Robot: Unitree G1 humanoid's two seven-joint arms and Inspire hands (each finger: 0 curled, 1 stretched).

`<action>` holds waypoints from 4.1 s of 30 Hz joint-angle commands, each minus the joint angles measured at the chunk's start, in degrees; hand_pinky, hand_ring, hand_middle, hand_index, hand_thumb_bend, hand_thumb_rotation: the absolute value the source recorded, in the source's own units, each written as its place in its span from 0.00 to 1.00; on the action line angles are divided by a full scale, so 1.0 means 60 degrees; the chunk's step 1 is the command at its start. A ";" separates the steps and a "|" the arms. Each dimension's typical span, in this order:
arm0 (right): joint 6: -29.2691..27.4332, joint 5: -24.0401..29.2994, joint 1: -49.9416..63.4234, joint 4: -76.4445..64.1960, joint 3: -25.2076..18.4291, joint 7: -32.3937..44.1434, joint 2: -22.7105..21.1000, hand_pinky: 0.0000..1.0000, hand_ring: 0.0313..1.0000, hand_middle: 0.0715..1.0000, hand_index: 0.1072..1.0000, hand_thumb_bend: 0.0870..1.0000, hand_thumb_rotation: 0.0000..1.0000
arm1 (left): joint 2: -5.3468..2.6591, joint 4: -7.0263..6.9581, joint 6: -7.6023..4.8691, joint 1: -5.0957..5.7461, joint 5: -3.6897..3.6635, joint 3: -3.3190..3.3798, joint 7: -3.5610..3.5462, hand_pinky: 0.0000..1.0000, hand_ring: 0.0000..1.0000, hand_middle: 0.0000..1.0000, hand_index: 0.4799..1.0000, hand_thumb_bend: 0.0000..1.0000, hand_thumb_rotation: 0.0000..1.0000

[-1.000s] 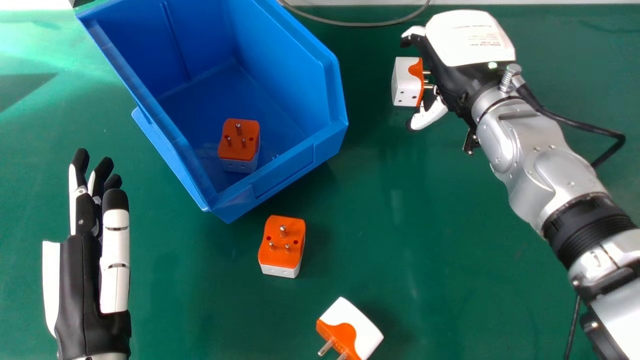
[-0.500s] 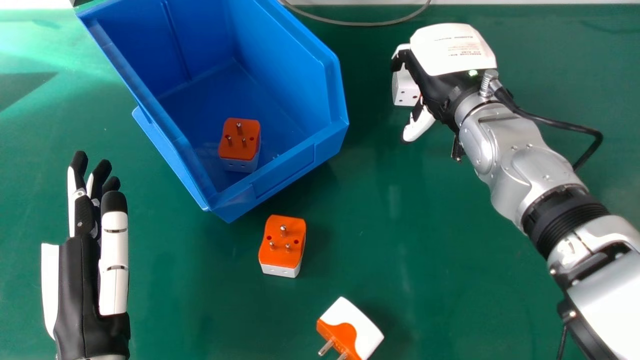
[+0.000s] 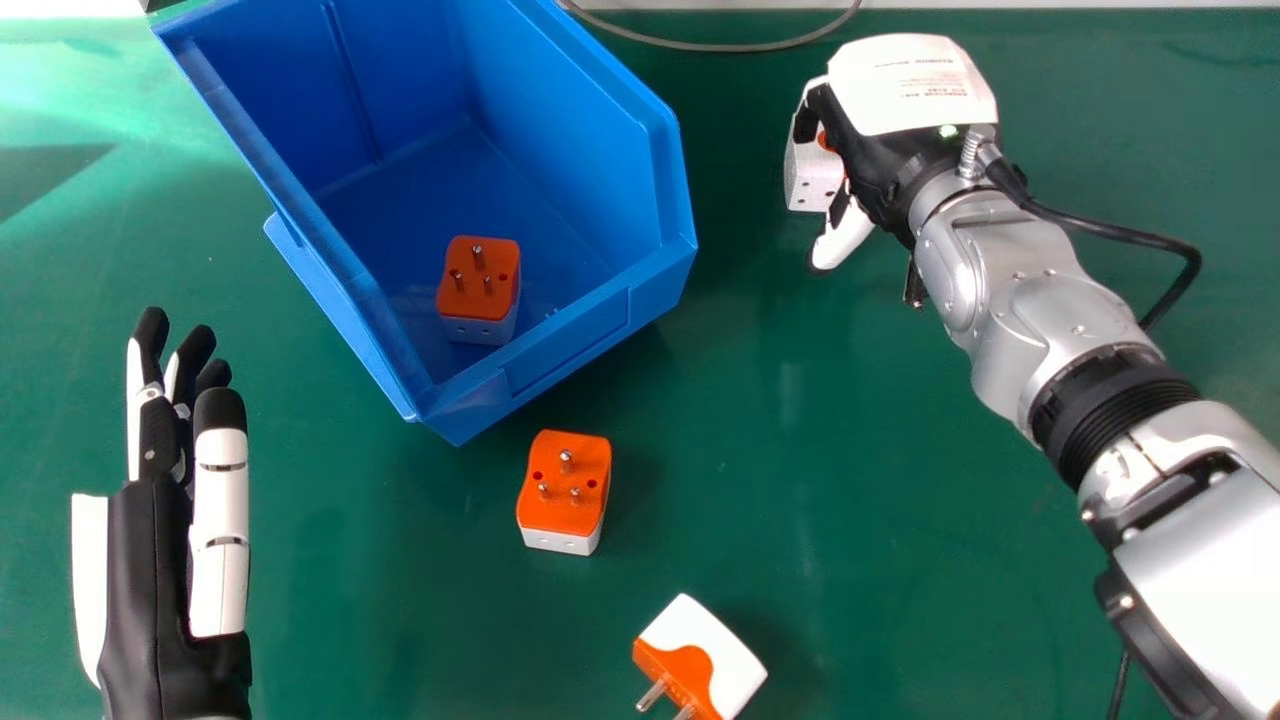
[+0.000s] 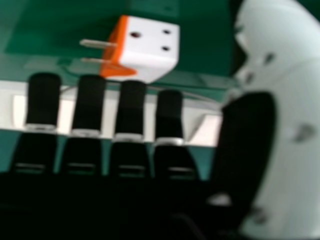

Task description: Pick all objects and put in blue box

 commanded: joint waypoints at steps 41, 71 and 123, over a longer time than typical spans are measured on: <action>-0.0091 0.0325 -0.1401 0.0804 0.0256 -0.0624 0.0107 0.54 0.66 0.71 0.71 0.59 0.12 | 0.0059 -0.0131 -0.0128 0.0052 0.0193 0.0169 0.0277 0.90 0.92 0.94 0.93 0.48 0.95; 0.0482 0.0599 -0.1224 0.1471 0.0395 -0.0300 0.0582 0.62 0.78 0.82 0.78 0.60 0.14 | 0.0077 -0.0968 0.0218 0.0650 0.0551 0.0326 0.0488 0.90 0.91 0.93 0.92 0.45 0.97; 0.0438 0.0806 -0.1073 0.1382 0.0617 -0.0461 0.0540 0.53 0.68 0.72 0.44 0.48 0.13 | 0.0027 -0.1362 0.0302 0.0915 0.0740 0.0338 0.0453 0.90 0.92 0.93 0.93 0.46 0.98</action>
